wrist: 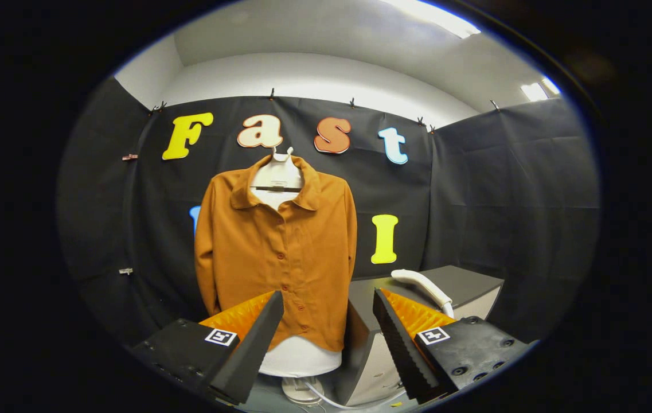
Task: Iron the clothes twice with a garment steamer, once on the left side and once on the right side.
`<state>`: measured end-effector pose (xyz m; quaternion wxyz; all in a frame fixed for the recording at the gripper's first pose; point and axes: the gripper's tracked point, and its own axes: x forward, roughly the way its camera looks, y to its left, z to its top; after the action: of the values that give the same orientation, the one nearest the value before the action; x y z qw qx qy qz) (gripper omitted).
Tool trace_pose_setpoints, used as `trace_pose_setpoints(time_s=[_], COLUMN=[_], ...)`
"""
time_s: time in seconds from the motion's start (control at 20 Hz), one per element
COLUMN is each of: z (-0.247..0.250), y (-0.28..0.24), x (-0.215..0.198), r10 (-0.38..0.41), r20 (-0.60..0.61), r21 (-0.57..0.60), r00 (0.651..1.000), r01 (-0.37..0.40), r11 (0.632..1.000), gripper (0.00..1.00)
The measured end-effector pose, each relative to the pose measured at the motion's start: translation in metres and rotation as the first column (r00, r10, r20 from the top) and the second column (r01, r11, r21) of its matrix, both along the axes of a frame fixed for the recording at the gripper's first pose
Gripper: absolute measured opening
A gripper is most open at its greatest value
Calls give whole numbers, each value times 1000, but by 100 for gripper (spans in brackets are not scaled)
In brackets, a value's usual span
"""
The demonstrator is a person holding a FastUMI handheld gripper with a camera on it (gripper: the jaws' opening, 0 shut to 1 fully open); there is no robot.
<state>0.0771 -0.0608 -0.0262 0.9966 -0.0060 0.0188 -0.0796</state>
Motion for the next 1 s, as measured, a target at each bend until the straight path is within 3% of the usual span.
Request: trace_pose_setpoints(time_s=[0.5, 1.0], z=[-12, -78], y=[-139, -269], x=[109, 177], r10=[-41, -132], r20=[-54, -200], r21=[-4, 39], r00=[998, 971], r01=[41, 143], r11=[999, 989], gripper=[98, 98])
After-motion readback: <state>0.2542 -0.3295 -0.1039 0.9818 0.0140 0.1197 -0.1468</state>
